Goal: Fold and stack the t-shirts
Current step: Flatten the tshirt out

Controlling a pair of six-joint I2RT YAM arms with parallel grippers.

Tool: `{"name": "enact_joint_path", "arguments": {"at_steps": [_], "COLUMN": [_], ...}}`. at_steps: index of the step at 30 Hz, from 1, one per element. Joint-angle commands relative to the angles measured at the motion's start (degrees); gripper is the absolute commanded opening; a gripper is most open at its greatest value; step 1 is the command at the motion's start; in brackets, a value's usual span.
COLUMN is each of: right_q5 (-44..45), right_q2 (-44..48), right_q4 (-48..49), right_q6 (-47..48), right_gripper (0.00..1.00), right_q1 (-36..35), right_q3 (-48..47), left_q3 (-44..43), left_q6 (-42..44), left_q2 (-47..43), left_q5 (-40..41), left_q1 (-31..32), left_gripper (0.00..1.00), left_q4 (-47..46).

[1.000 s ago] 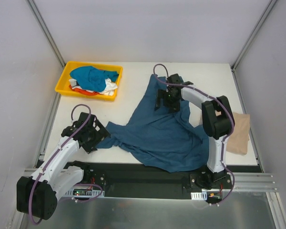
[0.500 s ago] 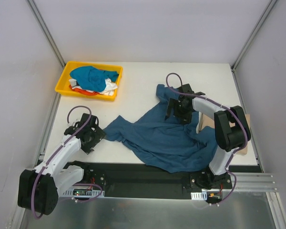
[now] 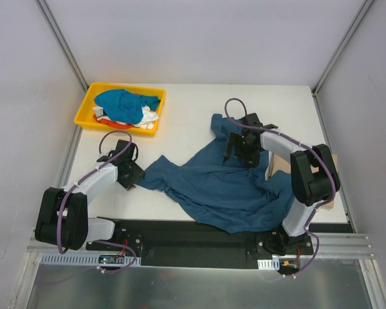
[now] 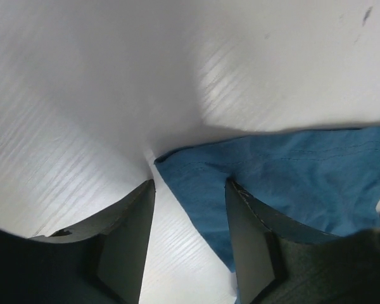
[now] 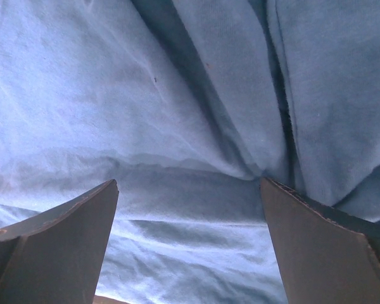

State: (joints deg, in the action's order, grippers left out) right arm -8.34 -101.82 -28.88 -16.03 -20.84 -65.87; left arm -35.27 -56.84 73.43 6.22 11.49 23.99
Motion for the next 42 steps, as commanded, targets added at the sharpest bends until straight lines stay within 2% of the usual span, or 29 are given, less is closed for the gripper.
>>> {"name": "enact_joint_path", "arguments": {"at_steps": [1,3,4,5,6,9,13,16,22,27,30,34,36,38,42], "right_q5": [1.0,1.0,1.0,0.9,0.4,-0.5,-2.5,-6.7,-10.3,-13.4,-10.4,-4.8,-1.6,0.6,8.0], "right_q2": [2.9,3.2,3.3,3.6,3.7,4.6,6.0,7.4,9.7,9.9,11.8,15.6,16.0,14.3,7.3], "right_q4": [-1.6,-1.5,-1.6,-1.6,-1.6,-1.6,-3.2,-4.2,-4.2,-2.8,-4.2,-7.1,-7.9,-8.7,-10.0], "right_q6": [-0.1,-0.1,0.0,0.0,0.0,0.7,2.8,3.6,0.6,-0.3,2.5,5.0,5.9,6.8,9.0], "right_gripper": [0.99,0.99,0.98,0.99,0.99,0.99,0.99,0.99,0.99,0.99,0.99,0.97,0.97,0.96,0.96], "right_q1": [-0.2,-0.2,-0.3,-0.2,-0.2,-0.3,-1.1,-2.8,-9.7,-17.5,-19.9,-15.8,-10.6,-5.3,-1.2], "right_q3": [0.6,0.9,1.1,1.2,1.4,2.2,3.6,5.5,8.9,5.2,2.1,-0.7,-2.2,-6.3,-16.9], "left_q3": [-0.4,-1.3,-1.7,-2.3,-3.4,-5.1,-6.8,-8.6,-12.9,-17.4,-19.8,-21.1,-20.2,-18.8,-16.5], "left_q6": [1.7,2.3,3.2,3.7,4.2,6.1,9.2,12.1,15.7,17.4,18.3,18.9,19.0,19.2,19.7], "left_q2": [4.3,6.3,7.1,8.5,9.1,10.0,8.3,8.0,9.8,12.0,12.7,11.9,11.3,10.3,7.9], "left_q5": [-2.3,-2.1,-2.1,-2.1,-2.0,-1.0,4.3,7.4,10.2,10.1,10.4,10.0,9.3,8.6,7.7], "left_q1": [-0.7,-0.7,-0.7,-0.7,-0.7,-0.7,-0.7,-0.8,-2.4,-4.4,-4.6,-4.7,-4.7,-4.7,-4.7], "left_gripper": [0.45,0.37,0.18,0.06,0.0,0.0,0.0,0.0,0.0,0.0,0.0,0.0,0.0,0.0,0.0], "left_q4": [-4.2,-4.8,-5.4,-5.4,-5.6,-5.6,-5.6,-5.6,-5.5,-5.6,-5.6,-5.9,-6.3,-6.9,-7.3]}}
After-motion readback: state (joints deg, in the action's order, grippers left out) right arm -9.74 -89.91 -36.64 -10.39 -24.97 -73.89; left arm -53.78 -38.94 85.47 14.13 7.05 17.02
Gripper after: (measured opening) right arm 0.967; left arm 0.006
